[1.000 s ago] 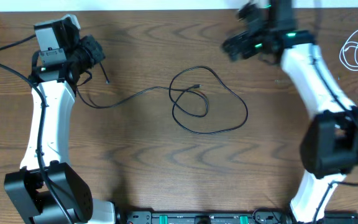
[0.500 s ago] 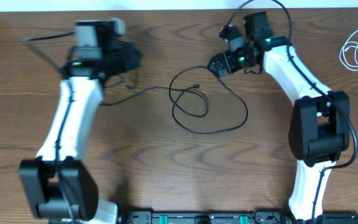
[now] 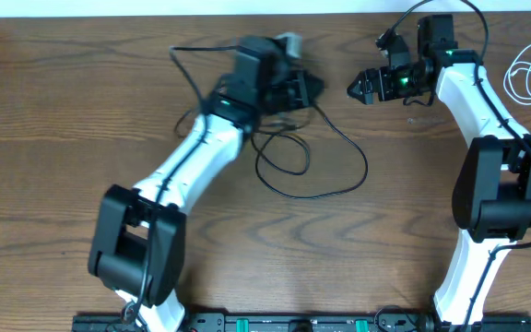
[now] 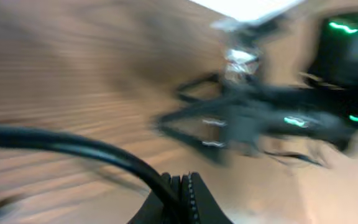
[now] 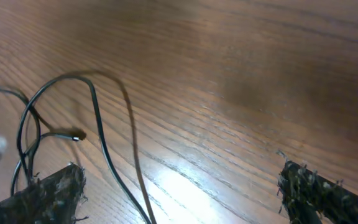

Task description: Untangle cables

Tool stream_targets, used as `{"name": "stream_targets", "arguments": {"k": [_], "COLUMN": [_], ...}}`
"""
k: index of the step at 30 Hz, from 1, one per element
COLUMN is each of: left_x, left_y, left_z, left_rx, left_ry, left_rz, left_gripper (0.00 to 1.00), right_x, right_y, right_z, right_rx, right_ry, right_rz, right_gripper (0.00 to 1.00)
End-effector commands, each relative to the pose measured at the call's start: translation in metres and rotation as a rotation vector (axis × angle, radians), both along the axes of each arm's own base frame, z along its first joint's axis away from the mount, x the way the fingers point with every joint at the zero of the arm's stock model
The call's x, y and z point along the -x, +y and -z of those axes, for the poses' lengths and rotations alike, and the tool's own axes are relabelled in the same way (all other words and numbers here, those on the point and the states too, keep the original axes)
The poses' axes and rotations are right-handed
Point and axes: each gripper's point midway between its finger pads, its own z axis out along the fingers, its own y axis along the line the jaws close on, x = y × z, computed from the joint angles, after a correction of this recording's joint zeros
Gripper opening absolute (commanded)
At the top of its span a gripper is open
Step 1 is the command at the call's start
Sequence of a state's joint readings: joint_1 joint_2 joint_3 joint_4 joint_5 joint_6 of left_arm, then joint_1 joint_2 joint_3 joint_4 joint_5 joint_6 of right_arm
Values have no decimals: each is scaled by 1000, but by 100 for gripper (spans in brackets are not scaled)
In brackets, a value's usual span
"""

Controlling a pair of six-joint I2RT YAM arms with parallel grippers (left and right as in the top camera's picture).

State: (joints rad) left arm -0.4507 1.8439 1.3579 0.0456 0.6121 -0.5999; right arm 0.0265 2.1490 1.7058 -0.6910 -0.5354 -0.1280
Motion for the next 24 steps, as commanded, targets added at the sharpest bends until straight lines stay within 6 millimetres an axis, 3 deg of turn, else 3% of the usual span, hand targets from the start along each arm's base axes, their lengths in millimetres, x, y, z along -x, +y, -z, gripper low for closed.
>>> {"name": "stream_targets", "arguments": {"k": [1, 7, 8, 11, 12, 14, 20, 24], "left_x": [34, 70, 74, 81, 82, 84, 103, 109], "left_y": [-47, -91, -98, -109, -111, -113, -125, -125], "left_z": [-26, -25, -22, -16, -17, -24, -74, -86], "left_rx": [131, 169, 173, 175, 178, 202, 364, 404], "left_ry": [56, 115, 123, 127, 127, 111, 3, -15], "left_rz": [94, 172, 183, 205, 208, 232, 403, 454], "left_gripper": [8, 8, 17, 86, 96, 96, 97, 97], "right_x": [0, -2, -1, -1, -1, -1, -5, -5], "right_y": [-3, -18, -19, -26, -28, -33, -40, -40], "right_z": [-7, -7, -7, -6, -6, -6, -7, -7], "right_rx": [-32, -33, -33, -33, -33, -36, -36, -36], "right_ry": [-7, -3, -1, 8, 10, 15, 4, 5], "right_rz": [1, 31, 33, 47, 52, 69, 89, 89], "right_gripper": [97, 97, 98, 98, 99, 99, 99, 99]}}
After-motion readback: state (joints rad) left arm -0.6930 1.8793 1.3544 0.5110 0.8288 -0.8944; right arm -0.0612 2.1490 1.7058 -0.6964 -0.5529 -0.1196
